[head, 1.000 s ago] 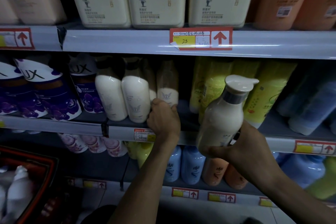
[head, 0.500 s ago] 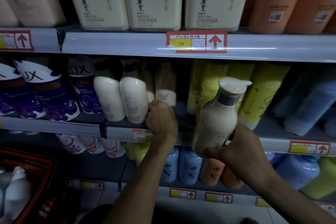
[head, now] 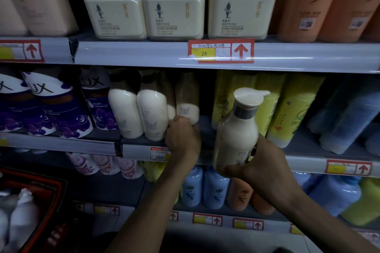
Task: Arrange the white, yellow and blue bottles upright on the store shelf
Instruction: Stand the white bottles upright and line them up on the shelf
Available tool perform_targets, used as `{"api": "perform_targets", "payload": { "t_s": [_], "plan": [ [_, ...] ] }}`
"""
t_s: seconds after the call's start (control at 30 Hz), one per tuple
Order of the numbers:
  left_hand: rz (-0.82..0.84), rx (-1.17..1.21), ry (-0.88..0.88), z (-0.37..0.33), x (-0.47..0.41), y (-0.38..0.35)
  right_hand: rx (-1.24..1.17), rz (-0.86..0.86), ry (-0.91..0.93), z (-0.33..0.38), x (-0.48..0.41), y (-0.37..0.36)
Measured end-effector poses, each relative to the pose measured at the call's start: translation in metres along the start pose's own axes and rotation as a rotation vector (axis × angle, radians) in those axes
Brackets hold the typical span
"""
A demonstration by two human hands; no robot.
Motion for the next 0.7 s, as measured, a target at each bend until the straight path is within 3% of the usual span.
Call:
{"api": "perform_targets", "payload": {
  "t_s": [0.1,0.27,0.43,0.7],
  "plan": [
    [0.034,0.03,-0.018,0.01,0.002,0.019,-0.018,0.003,0.029,0.007,-0.007,-0.007],
    [0.247,0.59,-0.039,0.042,0.005,0.04,-0.031,0.006,0.121,0.028,-0.02,-0.024],
    [0.33,0.892,0.027,0.059,0.015,0.064,-0.034,-0.035,0.158,0.045,-0.036,-0.048],
    [0.375,0.983,-0.018,0.068,0.017,0.073,-0.029,-0.16,0.163,0.061,-0.063,-0.086]
  ]
}}
Point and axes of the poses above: each hand's wrist, its own x-axis away from the middle knuckle, its own y-axis out of the back of the hand, z = x × y, the point moved 4 cm from there along -x, towards the middle knuckle, and after that the axes turned 5 degrees about y, right-handed, at the moved point
